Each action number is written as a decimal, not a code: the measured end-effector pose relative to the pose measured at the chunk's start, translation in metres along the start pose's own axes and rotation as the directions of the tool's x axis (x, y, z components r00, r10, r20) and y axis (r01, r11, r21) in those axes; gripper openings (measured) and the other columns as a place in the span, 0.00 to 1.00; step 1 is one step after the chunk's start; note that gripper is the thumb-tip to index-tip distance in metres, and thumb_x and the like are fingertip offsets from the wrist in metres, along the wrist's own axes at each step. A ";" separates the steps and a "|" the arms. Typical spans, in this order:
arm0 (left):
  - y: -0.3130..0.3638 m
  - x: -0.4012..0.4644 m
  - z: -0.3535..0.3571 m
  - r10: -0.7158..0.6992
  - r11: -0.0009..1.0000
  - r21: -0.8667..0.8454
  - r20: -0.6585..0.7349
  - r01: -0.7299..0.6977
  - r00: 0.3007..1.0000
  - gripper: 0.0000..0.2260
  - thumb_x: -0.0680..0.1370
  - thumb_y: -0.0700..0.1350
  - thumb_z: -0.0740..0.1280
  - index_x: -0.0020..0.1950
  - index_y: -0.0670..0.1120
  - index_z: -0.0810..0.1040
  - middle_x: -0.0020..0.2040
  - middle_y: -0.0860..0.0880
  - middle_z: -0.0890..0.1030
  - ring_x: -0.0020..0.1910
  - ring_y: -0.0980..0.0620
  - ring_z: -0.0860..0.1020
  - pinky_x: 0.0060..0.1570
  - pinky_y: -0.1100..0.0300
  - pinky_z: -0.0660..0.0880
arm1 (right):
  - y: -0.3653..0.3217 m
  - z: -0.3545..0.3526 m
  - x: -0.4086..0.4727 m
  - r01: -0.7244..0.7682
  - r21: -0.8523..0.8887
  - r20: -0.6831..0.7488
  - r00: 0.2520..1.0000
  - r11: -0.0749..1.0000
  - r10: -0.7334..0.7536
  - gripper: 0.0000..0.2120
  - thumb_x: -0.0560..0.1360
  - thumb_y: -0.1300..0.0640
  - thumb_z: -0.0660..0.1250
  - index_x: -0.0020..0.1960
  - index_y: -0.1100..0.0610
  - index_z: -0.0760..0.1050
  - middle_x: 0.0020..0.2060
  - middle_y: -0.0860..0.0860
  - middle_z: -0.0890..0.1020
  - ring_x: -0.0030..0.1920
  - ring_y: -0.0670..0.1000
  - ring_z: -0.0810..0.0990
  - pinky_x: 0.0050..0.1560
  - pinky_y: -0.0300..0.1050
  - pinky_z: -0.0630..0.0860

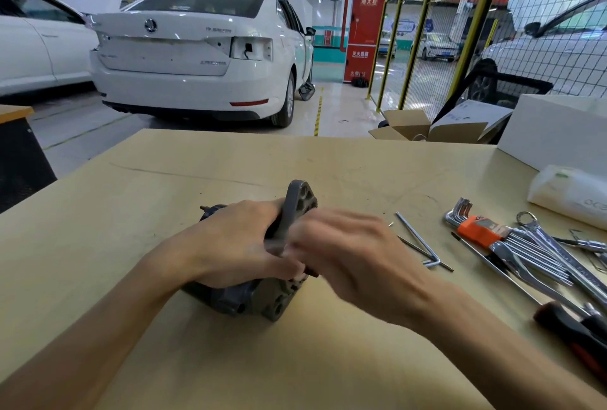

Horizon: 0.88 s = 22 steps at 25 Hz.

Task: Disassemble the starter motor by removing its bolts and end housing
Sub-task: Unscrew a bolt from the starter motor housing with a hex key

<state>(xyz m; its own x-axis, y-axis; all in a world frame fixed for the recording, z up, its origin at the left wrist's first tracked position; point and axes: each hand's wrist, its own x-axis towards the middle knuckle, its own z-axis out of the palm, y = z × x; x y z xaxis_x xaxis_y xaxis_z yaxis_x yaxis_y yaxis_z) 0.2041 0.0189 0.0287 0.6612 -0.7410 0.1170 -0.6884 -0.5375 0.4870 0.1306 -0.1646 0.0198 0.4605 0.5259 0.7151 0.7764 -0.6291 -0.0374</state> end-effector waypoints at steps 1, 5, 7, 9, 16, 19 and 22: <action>0.001 0.000 0.001 -0.040 0.999 0.009 -0.032 0.040 0.999 0.19 0.64 0.67 0.67 0.49 0.60 0.73 0.44 0.58 0.80 0.43 0.60 0.78 0.41 0.60 0.76 | 0.003 -0.006 0.000 -0.099 0.141 -0.038 0.994 0.985 0.106 0.05 0.80 0.61 0.62 0.48 0.58 0.76 0.39 0.48 0.79 0.35 0.45 0.75 0.37 0.38 0.73; 0.006 0.010 0.012 -0.140 0.973 0.141 -0.282 0.185 0.949 0.16 0.69 0.65 0.71 0.43 0.57 0.70 0.39 0.57 0.77 0.40 0.59 0.75 0.38 0.59 0.70 | 0.031 -0.033 -0.010 -0.360 0.063 0.104 0.930 0.931 0.353 0.13 0.79 0.47 0.62 0.48 0.54 0.80 0.34 0.43 0.79 0.32 0.43 0.77 0.34 0.37 0.73; 0.008 0.012 0.017 -0.165 0.964 0.135 -0.368 0.228 0.915 0.15 0.70 0.64 0.70 0.41 0.57 0.68 0.39 0.58 0.76 0.40 0.60 0.73 0.38 0.58 0.68 | 0.047 -0.042 -0.020 -0.437 -0.041 0.192 0.879 0.899 0.436 0.14 0.77 0.46 0.64 0.50 0.53 0.84 0.35 0.44 0.80 0.33 0.44 0.76 0.36 0.37 0.71; 0.009 0.011 0.019 -0.190 0.964 0.099 -0.390 0.246 0.901 0.15 0.70 0.64 0.70 0.42 0.57 0.69 0.39 0.59 0.76 0.40 0.59 0.74 0.39 0.58 0.68 | 0.056 -0.044 -0.027 -0.485 -0.070 0.227 0.843 0.872 0.488 0.11 0.76 0.49 0.67 0.51 0.53 0.85 0.35 0.47 0.81 0.34 0.47 0.76 0.38 0.42 0.72; 0.010 0.008 0.019 -0.190 0.964 0.105 -0.373 0.245 0.908 0.14 0.70 0.64 0.69 0.46 0.57 0.71 0.40 0.59 0.76 0.40 0.62 0.73 0.37 0.70 0.65 | 0.050 -0.038 -0.024 -0.443 -0.101 0.218 0.864 0.891 0.454 0.21 0.75 0.38 0.58 0.51 0.48 0.85 0.34 0.48 0.80 0.32 0.47 0.75 0.34 0.45 0.72; 0.008 0.009 0.020 -0.192 0.962 0.117 -0.359 0.248 0.913 0.15 0.70 0.65 0.68 0.47 0.58 0.70 0.40 0.59 0.76 0.40 0.61 0.73 0.37 0.70 0.64 | 0.048 -0.036 -0.024 -0.433 -0.122 0.212 0.868 0.893 0.449 0.20 0.76 0.39 0.58 0.50 0.48 0.85 0.33 0.48 0.79 0.31 0.49 0.75 0.34 0.49 0.73; 0.008 0.009 0.022 -0.190 0.960 0.126 -0.367 0.251 0.911 0.21 0.69 0.66 0.67 0.56 0.58 0.68 0.44 0.62 0.75 0.44 0.56 0.76 0.39 0.65 0.66 | 0.042 -0.037 -0.022 -0.386 -0.179 0.197 0.887 0.905 0.417 0.17 0.77 0.42 0.60 0.49 0.49 0.85 0.31 0.48 0.78 0.29 0.49 0.74 0.31 0.50 0.72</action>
<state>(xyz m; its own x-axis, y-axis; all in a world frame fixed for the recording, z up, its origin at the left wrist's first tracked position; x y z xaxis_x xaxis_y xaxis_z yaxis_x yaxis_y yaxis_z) 0.1979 -0.0011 0.0153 0.8422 -0.4252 0.3314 -0.5324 -0.7525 0.3877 0.1374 -0.2241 0.0288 0.8171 0.3169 0.4817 0.4483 -0.8745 -0.1851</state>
